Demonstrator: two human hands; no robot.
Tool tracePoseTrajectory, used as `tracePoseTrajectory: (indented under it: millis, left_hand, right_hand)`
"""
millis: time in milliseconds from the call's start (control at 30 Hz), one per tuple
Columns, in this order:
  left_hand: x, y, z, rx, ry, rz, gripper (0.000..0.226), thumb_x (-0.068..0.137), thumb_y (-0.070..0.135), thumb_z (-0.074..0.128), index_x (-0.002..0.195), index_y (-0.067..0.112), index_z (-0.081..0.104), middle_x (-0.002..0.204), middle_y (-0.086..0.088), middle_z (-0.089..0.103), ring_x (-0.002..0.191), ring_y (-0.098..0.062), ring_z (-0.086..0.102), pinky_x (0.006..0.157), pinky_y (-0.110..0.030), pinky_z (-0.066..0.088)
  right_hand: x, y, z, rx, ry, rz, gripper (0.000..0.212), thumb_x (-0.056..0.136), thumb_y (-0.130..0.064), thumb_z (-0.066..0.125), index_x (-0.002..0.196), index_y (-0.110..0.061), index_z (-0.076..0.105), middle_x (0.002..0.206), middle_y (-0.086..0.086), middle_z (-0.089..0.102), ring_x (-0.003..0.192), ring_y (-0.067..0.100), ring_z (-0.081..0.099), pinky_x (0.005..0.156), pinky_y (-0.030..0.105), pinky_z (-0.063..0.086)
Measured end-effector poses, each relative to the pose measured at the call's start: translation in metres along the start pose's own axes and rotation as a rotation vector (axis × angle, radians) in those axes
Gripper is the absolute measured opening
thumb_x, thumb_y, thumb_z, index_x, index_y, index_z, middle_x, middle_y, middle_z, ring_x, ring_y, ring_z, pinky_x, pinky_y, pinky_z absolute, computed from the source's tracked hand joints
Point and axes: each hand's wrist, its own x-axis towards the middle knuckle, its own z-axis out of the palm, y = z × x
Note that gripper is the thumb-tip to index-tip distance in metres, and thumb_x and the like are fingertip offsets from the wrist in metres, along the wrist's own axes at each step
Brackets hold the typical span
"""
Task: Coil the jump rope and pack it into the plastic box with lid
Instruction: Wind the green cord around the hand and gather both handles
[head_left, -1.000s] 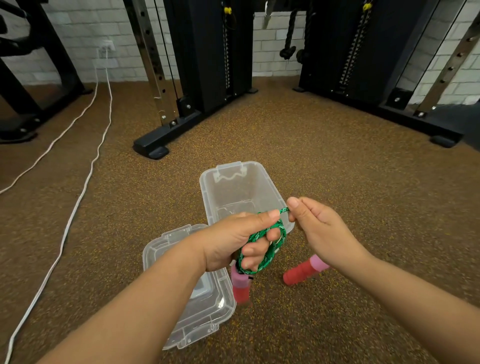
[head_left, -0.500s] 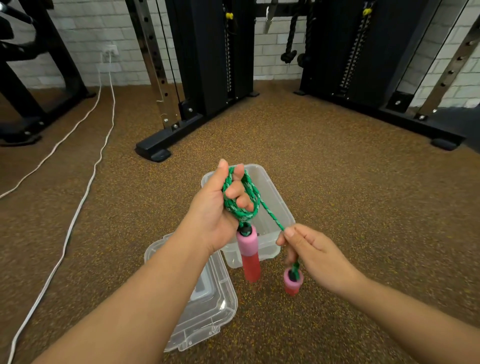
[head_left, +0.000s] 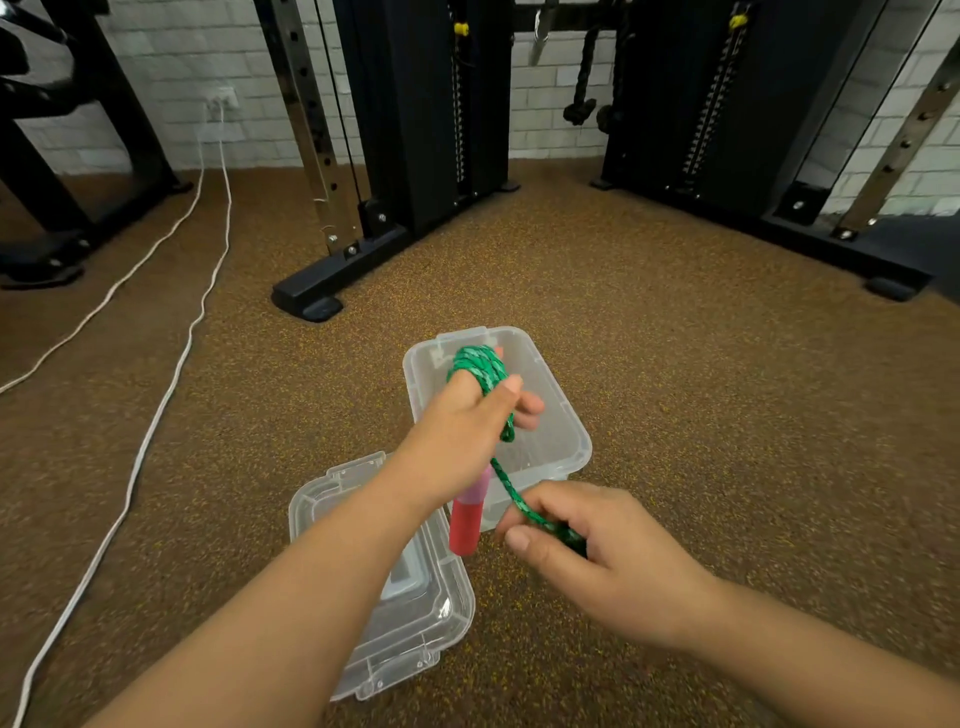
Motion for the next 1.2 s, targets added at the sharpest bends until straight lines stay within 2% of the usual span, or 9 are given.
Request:
tracePoseTrajectory:
  millis: [167, 367, 533, 633, 733, 833, 967, 1100, 1200]
  left_hand:
    - [-0.01, 0.007, 0.002, 0.167, -0.193, -0.052, 0.058, 0.096, 0.053, 0.03, 0.102, 0.007, 0.065, 0.08, -0.016, 0.07, 0.067, -0.019, 0.065, 0.074, -0.027, 0.052]
    - [-0.018, 0.019, 0.007, 0.088, -0.451, -0.206, 0.083, 0.081, 0.077, 0.024, 0.081, 0.006, 0.067, 0.056, -0.025, 0.044, 0.042, -0.016, 0.041, 0.047, -0.025, 0.04]
    - [-0.015, 0.019, 0.014, 0.048, -0.614, -0.257, 0.047, 0.076, 0.059, 0.061, 0.06, 0.016, 0.054, 0.038, 0.003, 0.036, 0.034, -0.013, 0.032, 0.046, -0.025, 0.03]
    - [-0.018, 0.014, 0.018, -0.083, -0.651, -0.281, 0.043, 0.078, 0.048, 0.066, 0.054, 0.019, 0.046, 0.035, 0.003, 0.033, 0.03, -0.014, 0.029, 0.044, -0.027, 0.026]
    - [-0.018, 0.014, 0.02, -0.241, -0.585, -0.32, 0.047, 0.082, 0.048, 0.058, 0.047, 0.022, 0.041, 0.032, 0.005, 0.028, 0.027, -0.01, 0.029, 0.04, -0.022, 0.028]
    - [-0.013, 0.014, 0.015, -0.416, -0.492, -0.372, 0.041, 0.073, 0.051, 0.058, 0.05, 0.021, 0.042, 0.031, 0.005, 0.029, 0.026, -0.009, 0.03, 0.039, -0.021, 0.028]
    - [-0.012, 0.005, 0.007, -0.548, -0.54, -0.379, 0.04, 0.08, 0.042, 0.063, 0.051, 0.019, 0.045, 0.033, 0.005, 0.035, 0.03, -0.01, 0.037, 0.043, -0.02, 0.035]
    - [-0.011, -0.002, -0.003, -0.594, -0.689, -0.34, 0.037, 0.069, 0.031, 0.077, 0.053, 0.012, 0.051, 0.044, 0.0, 0.048, 0.045, -0.011, 0.055, 0.058, -0.021, 0.05]
    - [-0.01, -0.002, -0.01, -0.65, -0.791, -0.352, 0.025, 0.068, 0.02, 0.079, 0.073, 0.01, 0.057, 0.053, 0.001, 0.056, 0.061, -0.014, 0.066, 0.07, -0.024, 0.054]
  right_hand:
    - [0.008, 0.007, -0.019, 0.041, 0.264, -0.044, 0.039, 0.093, -0.039, 0.042, 0.071, -0.021, 0.069, 0.061, -0.027, 0.058, 0.058, -0.005, 0.055, 0.055, 0.013, 0.037]
    - [0.028, 0.032, -0.039, 0.139, 0.518, 0.085, 0.042, 0.092, -0.047, 0.043, 0.056, -0.027, 0.052, 0.054, -0.009, 0.055, 0.047, 0.008, 0.049, 0.043, 0.035, 0.045]
    - [0.029, 0.04, -0.022, 0.442, 0.578, 0.247, 0.042, 0.09, -0.056, 0.047, 0.066, -0.024, 0.058, 0.049, -0.003, 0.05, 0.043, 0.012, 0.045, 0.042, 0.028, 0.038]
    - [0.024, 0.035, -0.009, 0.59, 0.486, 0.307, 0.038, 0.092, -0.047, 0.044, 0.078, -0.018, 0.065, 0.059, -0.006, 0.059, 0.055, 0.008, 0.053, 0.054, 0.023, 0.045]
    - [0.015, 0.028, -0.002, 0.796, 0.248, 0.39, 0.061, 0.087, -0.059, 0.035, 0.086, -0.013, 0.074, 0.081, 0.005, 0.076, 0.08, 0.018, 0.072, 0.075, 0.028, 0.055]
    - [0.009, 0.024, 0.001, 1.107, 0.115, 0.343, 0.057, 0.073, -0.069, 0.055, 0.091, -0.02, 0.076, 0.095, 0.012, 0.075, 0.089, 0.021, 0.071, 0.085, 0.033, 0.055]
    - [0.006, 0.032, -0.001, 1.057, -0.03, 0.278, 0.051, 0.062, -0.044, 0.083, 0.104, -0.019, 0.071, 0.103, 0.013, 0.073, 0.096, 0.023, 0.069, 0.09, 0.036, 0.051]
    - [0.008, 0.035, -0.006, 1.045, -0.053, 0.303, 0.049, 0.059, -0.033, 0.087, 0.102, -0.016, 0.071, 0.101, 0.012, 0.074, 0.094, 0.019, 0.069, 0.089, 0.032, 0.053]
    - [0.01, 0.035, -0.009, 0.977, -0.032, 0.313, 0.034, 0.064, -0.015, 0.08, 0.097, -0.012, 0.07, 0.097, 0.014, 0.071, 0.085, 0.016, 0.067, 0.084, 0.033, 0.051]
